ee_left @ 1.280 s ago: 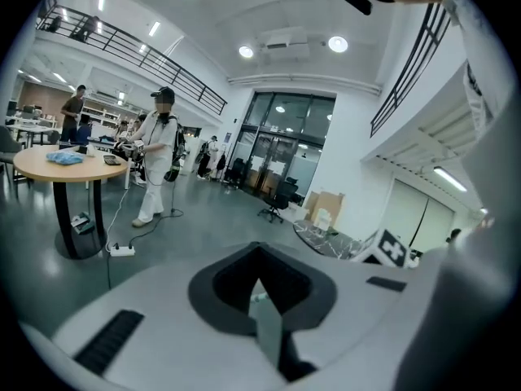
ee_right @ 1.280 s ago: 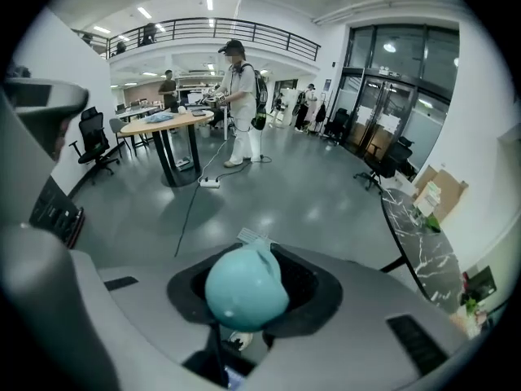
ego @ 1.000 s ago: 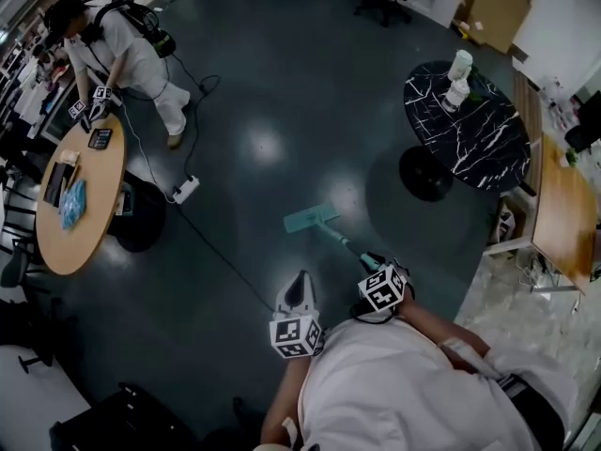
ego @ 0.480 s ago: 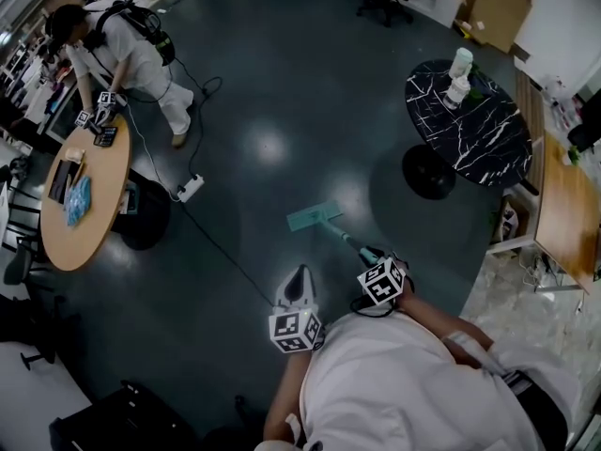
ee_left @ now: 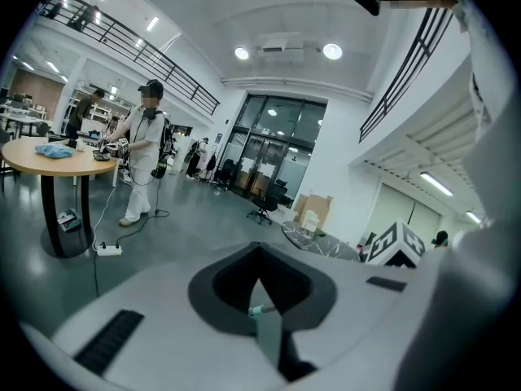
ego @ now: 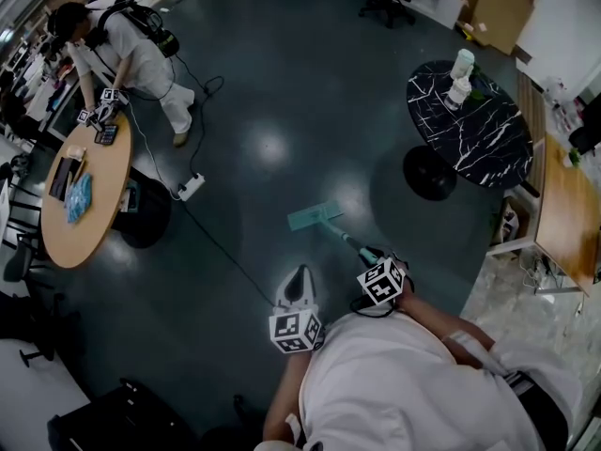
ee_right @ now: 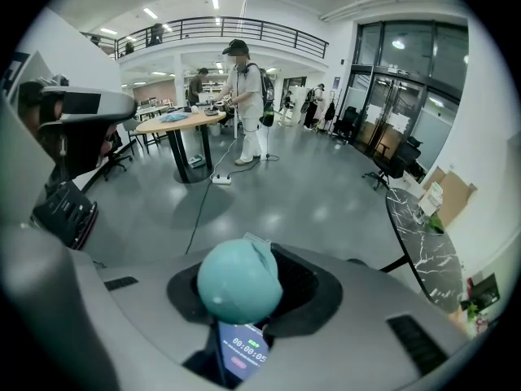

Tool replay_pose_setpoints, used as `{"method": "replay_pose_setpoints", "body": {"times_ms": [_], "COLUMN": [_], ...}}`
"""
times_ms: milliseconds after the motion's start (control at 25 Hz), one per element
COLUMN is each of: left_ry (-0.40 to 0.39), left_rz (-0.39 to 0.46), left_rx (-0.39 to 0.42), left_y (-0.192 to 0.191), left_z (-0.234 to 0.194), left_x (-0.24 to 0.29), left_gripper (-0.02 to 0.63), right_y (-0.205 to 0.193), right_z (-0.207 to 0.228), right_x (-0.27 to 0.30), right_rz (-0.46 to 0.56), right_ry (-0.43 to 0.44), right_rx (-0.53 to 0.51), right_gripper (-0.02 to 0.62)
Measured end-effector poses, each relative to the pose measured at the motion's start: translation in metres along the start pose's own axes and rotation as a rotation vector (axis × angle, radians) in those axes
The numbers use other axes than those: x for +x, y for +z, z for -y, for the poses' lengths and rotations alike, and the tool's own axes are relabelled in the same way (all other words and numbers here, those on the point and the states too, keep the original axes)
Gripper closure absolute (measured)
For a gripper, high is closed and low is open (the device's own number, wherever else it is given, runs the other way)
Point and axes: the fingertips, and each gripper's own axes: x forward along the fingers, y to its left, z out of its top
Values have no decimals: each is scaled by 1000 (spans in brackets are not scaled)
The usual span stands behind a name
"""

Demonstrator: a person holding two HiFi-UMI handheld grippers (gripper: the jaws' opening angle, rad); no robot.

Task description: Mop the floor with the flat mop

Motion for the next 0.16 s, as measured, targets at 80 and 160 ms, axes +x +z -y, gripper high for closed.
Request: {"method": "replay_pose_setpoints", "body": {"times_ms": [80,160], "left_ry": [-6,-11], "left_rz": [-2,-4], "left_rx": [1,1], "left_y": [-1,-3], "left_z": [2,4], "left_x": [0,1], "left_gripper": [601,601], "right_y": [-1,-2], "right_z": [0,0], "right_x": [0,0], "right_rz": [1,2], "right_ry": [1,1], "right_rx": [1,2], "right_gripper": [482,482]}}
